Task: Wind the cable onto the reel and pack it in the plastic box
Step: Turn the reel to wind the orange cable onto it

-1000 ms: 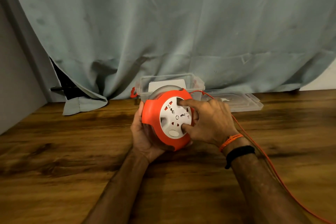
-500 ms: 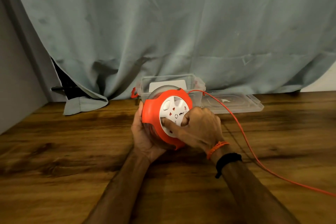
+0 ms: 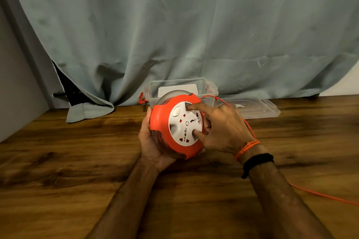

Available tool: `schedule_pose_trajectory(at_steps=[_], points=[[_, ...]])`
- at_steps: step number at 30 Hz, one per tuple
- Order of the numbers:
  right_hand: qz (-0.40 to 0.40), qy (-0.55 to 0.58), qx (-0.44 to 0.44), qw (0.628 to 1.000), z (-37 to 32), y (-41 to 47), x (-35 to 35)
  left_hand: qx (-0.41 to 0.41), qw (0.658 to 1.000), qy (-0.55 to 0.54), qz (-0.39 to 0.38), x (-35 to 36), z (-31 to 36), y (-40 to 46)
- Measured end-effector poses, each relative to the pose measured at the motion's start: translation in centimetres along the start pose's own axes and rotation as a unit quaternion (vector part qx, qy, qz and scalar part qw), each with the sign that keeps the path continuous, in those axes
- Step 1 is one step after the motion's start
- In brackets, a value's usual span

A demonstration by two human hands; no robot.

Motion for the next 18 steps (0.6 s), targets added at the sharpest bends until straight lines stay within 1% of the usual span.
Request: schedule_pose_trajectory(at_steps=[5,9,10,15,18], points=[[0.014,-0.019,-0.006,1.000,0.1,0.2,0.6,-0.020,1.000,-0.015,-0.002,0.1,-0.1,0.0],[0.082,-0.033,-0.013,0.996,0.2,0.1,1.0,-0.023,0.999,-0.006,0.039,0.3,0.1,0.2],[0.093,-0.032,-0.005,0.995,0.3,0.0,0.9,-0.011,0.999,-0.002,0.043,0.3,0.0,0.3],[0.096,-0.002,0.075,0.993,-0.1,0.1,2.2,0.052,0.993,0.042,0.093,0.4,-0.2,0.4],[0.092,0.070,0.143,0.983,-1.5,0.4,3.4,0.078,0.988,0.054,0.124,0.5,-0.2,0.5]])
Point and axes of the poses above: each hand's wrist, its own y-axis towards the middle knuckle, its own x-axis out of the palm, z = x × y, the point moved 1 cm from there along y, towards the middle knuckle, and after that the axes turned 11 degrees about -z, right-handed, at the moved point
